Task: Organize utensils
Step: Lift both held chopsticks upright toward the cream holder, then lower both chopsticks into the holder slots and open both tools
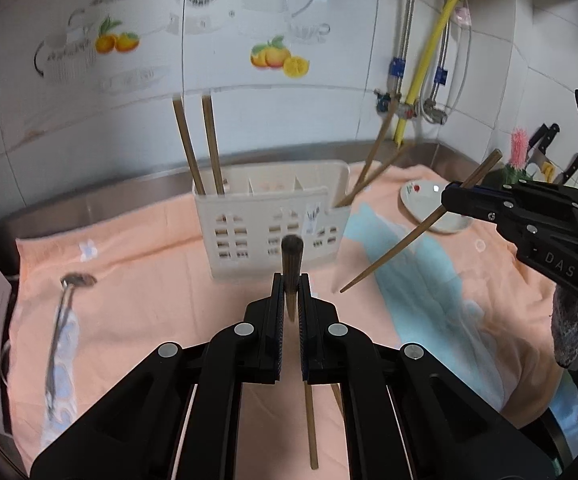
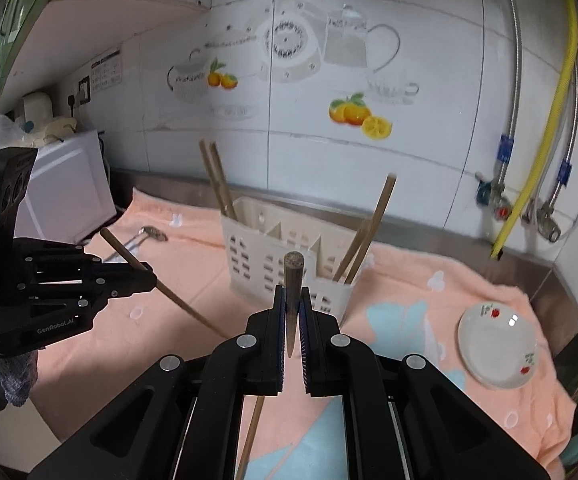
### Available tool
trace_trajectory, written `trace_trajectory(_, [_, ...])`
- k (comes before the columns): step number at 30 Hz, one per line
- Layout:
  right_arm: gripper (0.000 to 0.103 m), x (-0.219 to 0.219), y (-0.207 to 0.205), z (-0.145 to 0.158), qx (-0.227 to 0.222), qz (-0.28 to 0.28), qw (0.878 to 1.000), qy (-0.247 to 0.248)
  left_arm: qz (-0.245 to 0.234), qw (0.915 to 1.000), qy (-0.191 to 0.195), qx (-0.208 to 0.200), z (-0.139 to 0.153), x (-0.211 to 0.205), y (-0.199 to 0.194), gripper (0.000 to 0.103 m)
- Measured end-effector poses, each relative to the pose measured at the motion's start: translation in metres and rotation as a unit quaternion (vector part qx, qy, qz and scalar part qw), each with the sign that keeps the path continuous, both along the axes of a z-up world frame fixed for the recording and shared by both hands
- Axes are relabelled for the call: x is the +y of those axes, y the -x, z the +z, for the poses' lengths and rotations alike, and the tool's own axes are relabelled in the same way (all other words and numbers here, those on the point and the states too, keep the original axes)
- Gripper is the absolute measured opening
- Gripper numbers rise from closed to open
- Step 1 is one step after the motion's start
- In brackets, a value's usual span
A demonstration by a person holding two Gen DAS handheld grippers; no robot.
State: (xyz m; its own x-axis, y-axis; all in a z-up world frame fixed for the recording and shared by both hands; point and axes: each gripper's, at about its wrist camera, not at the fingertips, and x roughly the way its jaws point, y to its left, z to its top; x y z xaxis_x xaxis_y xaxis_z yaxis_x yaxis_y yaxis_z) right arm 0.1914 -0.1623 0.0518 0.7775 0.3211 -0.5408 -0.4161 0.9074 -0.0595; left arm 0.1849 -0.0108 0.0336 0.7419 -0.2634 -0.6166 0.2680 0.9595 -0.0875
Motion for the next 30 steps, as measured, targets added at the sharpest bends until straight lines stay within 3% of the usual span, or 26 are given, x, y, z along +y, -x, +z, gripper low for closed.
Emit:
trace_trajectory(15, [0.006, -0.010, -0.040, 0.088, -0.032, -0.013, 0.999, -0.026, 0.002, 0.9960, -0.010, -0.089, 0.103, 0.003, -0.031, 0.005])
trace_trajectory(20, [0.006, -0.006, -0.058, 0.092, -0.030, -0.024, 0.999, -0.024, 0.022, 0.9954, -0.013, -0.092, 0.109, 0.009, -0.051, 0.005])
trace_trajectory(30, [0.006, 0.001, -0.086, 0.052, 0.012, -0.032, 0.999, -0.014, 0.046, 0.9971, 0.000, -0.061, 0.079, 0.021, -0.081, 0.005])
